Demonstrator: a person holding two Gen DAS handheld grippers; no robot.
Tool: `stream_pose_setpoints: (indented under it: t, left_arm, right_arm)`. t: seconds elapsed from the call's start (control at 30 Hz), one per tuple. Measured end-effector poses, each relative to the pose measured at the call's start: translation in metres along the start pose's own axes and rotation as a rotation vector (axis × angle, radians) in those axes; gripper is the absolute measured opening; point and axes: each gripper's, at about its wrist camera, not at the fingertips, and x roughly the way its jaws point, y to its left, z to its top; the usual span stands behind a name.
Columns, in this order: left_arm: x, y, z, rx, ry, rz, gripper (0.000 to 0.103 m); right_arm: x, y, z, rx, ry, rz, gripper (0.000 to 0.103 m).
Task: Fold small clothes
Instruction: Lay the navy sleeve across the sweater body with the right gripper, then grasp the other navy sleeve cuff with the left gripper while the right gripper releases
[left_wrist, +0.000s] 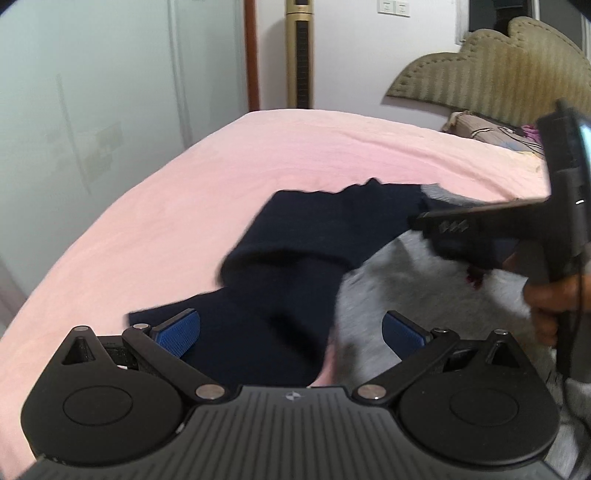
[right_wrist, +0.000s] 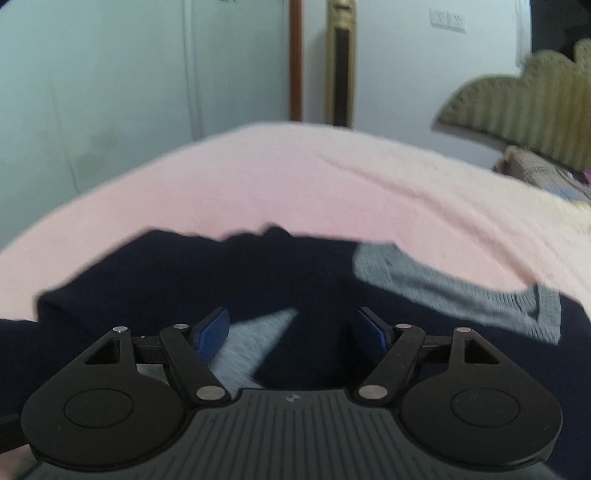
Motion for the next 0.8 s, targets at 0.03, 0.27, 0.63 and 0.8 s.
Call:
stream_pose_setpoints:
  t: [0.03, 0.27, 0.63, 0.8]
  left_arm:
    - [-0.004, 0.009, -0.003, -0.016, 0.005, 0.002, 0.103]
    - [-0.017, 0.089, -0.018, -0.276, 0.047, 0.063, 0.103]
    - [0.005, 0.154, -0.030, -0.697, 0.120, -0.239, 0.101]
    - [0.022, 0.160, -0.034, -0.824, 0.127, -0.387, 0.101]
  right_arm:
    - [-0.005, 0.006, 0.001, -0.034, -0.021, 0.001, 0.075]
    - [-0.043, 0.078, -0.016, -0.467, -0.169, 0.149, 0.075]
    - [-0.080, 0.167, -0.074, -0.879, -0.191, 0.367, 0.074]
    - [-0.078, 0.175, -0.086, -0.885, -0.174, 0.341, 0.075]
